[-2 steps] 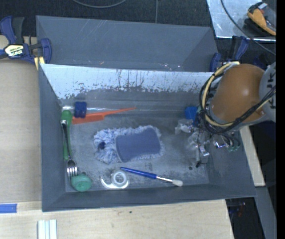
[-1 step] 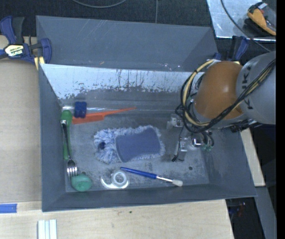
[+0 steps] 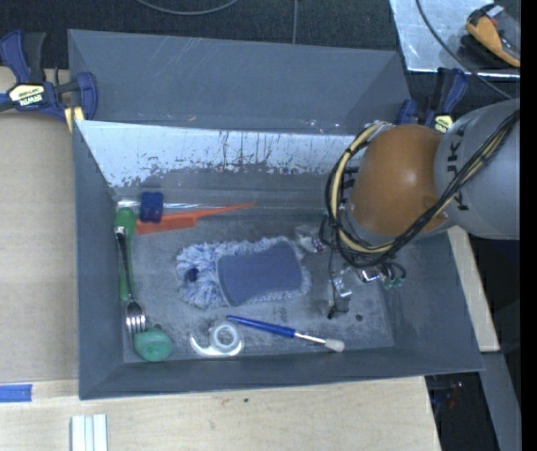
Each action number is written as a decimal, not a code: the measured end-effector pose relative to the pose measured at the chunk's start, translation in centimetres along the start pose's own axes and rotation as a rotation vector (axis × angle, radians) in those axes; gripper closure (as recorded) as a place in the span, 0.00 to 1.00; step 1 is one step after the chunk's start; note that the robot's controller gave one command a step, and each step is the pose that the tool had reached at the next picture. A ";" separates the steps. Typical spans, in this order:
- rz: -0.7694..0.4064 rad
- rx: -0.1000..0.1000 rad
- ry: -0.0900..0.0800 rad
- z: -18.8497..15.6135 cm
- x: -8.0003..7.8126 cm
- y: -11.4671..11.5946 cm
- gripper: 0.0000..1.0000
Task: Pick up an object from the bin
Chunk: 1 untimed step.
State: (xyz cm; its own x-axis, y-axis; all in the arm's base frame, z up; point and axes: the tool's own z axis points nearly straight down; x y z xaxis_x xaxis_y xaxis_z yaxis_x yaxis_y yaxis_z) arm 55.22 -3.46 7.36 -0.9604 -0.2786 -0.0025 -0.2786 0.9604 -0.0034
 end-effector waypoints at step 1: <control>0.179 -0.003 -0.005 0.2 -3.4 4.4 0.00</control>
Offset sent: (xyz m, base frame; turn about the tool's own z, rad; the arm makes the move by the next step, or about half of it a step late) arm -0.0188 0.0431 -0.0036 0.5109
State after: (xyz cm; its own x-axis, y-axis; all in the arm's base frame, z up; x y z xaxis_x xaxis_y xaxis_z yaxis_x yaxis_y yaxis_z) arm 57.29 1.75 7.17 -0.9946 -0.1033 -0.0077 -0.1033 0.9946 0.0003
